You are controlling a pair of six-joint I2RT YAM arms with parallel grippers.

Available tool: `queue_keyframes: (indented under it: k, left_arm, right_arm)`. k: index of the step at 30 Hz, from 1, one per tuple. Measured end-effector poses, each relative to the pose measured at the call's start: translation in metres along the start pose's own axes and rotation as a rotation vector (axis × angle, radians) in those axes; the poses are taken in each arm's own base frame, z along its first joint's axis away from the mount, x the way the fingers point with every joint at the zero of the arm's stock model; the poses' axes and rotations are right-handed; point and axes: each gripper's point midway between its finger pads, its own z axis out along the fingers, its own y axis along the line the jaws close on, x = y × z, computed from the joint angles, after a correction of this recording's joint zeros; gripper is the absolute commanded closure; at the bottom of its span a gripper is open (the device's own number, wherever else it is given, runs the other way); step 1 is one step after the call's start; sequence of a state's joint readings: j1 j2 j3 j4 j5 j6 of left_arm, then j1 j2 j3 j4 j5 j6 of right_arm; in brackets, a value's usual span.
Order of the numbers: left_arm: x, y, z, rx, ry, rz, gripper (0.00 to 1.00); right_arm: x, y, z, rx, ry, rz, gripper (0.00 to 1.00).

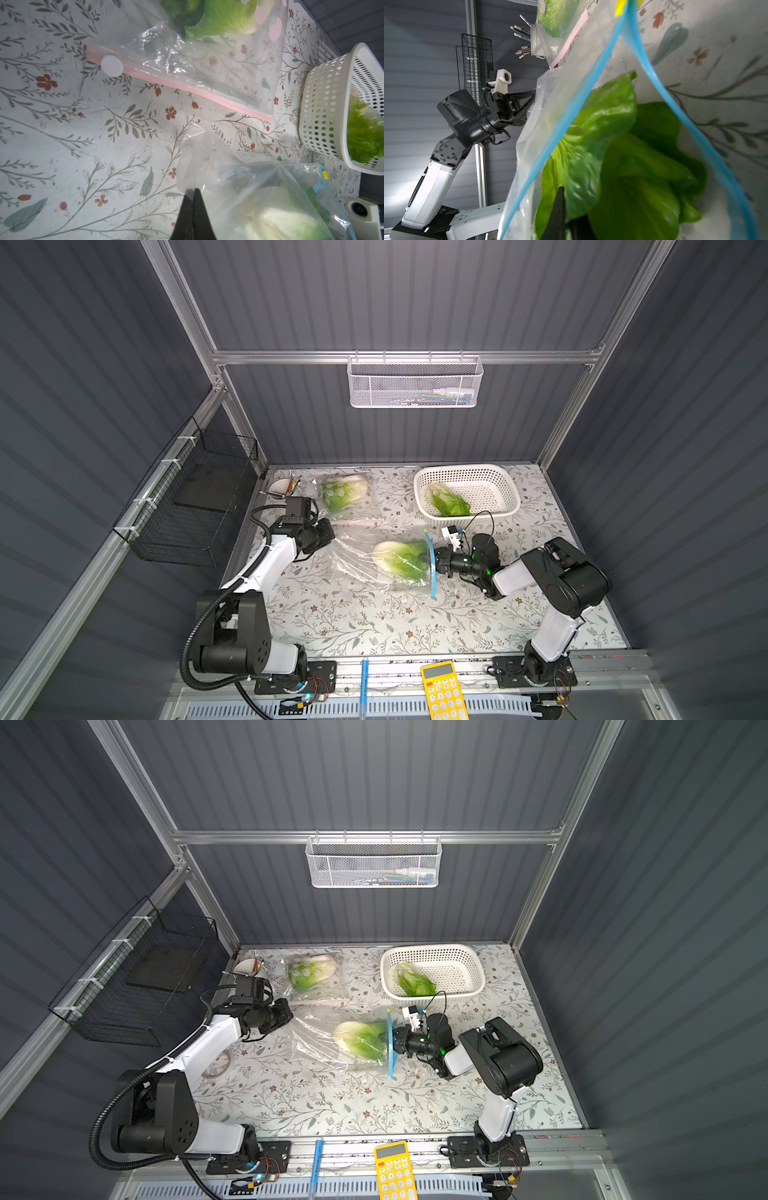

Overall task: Open the zip-top bag and take out the chinese cabbages
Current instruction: Pick up the Chinese cabbage from the zipper food storage bag.

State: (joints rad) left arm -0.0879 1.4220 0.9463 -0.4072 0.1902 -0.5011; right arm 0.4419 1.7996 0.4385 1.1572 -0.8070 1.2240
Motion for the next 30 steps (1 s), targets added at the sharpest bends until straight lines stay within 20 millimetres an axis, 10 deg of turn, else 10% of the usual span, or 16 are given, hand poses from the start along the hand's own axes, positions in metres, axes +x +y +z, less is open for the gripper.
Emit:
queue_keyframes:
  k: [30]
  left_arm:
    - [-0.002,0.013,-0.001,-0.067,-0.015,-0.007,1.0]
  right_arm:
    - [0.006,0.04,-0.069,0.139,-0.081,-0.204,1.0]
